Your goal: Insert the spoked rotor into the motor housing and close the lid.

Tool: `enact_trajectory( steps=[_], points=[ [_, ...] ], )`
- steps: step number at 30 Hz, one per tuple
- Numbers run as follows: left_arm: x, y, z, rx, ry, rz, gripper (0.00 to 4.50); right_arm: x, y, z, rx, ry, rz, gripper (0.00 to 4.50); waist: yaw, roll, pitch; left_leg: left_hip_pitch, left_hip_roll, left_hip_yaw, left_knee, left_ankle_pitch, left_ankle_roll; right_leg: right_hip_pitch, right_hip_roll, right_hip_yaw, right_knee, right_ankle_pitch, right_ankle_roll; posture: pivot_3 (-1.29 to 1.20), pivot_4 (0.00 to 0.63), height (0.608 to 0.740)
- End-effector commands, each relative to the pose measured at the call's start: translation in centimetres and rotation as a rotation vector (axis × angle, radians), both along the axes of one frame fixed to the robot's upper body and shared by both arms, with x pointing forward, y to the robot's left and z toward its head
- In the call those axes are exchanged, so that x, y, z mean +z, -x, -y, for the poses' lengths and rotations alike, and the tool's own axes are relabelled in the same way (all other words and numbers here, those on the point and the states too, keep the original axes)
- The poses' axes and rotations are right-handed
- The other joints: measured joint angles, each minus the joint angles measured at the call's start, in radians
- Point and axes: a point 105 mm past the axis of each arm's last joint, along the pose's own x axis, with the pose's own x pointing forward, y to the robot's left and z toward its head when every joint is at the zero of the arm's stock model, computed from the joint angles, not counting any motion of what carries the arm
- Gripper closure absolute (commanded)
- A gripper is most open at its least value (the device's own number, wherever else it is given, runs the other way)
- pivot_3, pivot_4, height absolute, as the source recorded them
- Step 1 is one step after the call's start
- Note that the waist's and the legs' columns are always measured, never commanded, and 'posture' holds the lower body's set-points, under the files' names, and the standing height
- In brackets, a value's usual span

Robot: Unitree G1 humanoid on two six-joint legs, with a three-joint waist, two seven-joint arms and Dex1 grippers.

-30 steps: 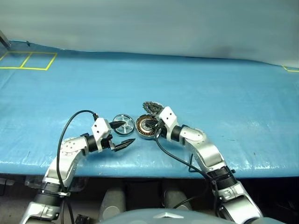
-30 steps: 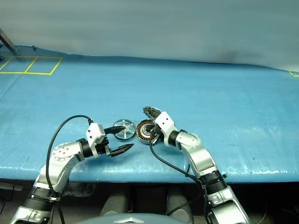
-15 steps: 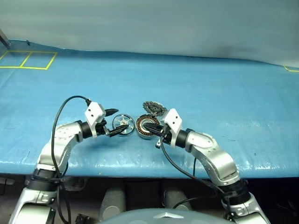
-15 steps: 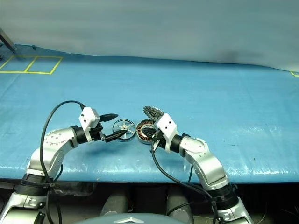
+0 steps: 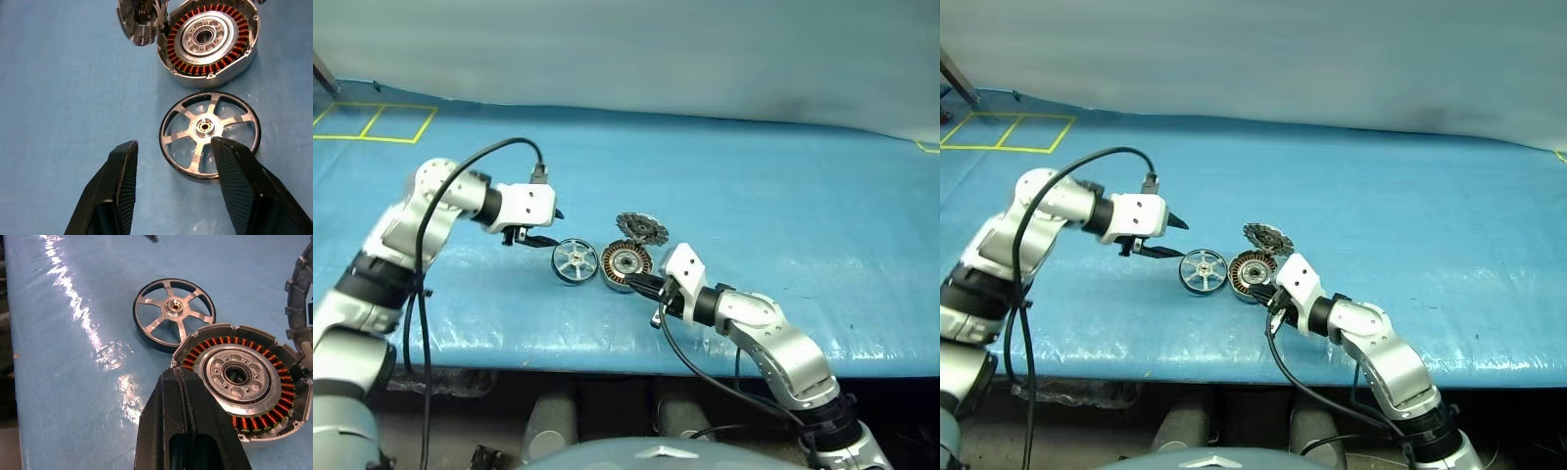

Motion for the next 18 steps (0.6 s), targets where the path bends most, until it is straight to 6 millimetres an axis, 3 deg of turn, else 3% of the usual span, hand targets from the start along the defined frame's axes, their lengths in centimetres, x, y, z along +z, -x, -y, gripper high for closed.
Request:
enact_trajectory(
  steps=[1,12,18],
  points=[
    [-0.1,-0.1,0.6,-0.112,-0.158,0.002,1.95,0.8,0.9,-0.2,0.052,-0.002,0.007,4.5,-0.001,0.0,0.0,0.0,0.0,0.0,0.0,0.0,0.0,0.0,0.0,0.0,0.0,0.0,0.0,0.0,0.15,0.74],
    [-1.3,-0.8,1.0,-0.275,-0.504,-0.019,1.95,0.7,1.1,1.5,0.041,0.079,-0.017,4.5,0.001,0.0,0.0,-0.003,0.0,-0.002,0.003,0.0,0.001,-0.001,0.001,0.001,0.001,-0.002,0.002,0.0,0.15,0.74],
    [-1.7,-0.4,2.2,-0.32,-0.552,-0.007,1.95,0.9,1.1,2.3,0.054,0.122,-0.027,4.5,0.0,0.0,0.0,-0.005,0.0,-0.003,0.006,-0.001,0.001,-0.001,0.002,0.0,0.002,-0.001,0.003,0.0,0.15,0.74]
  ],
)
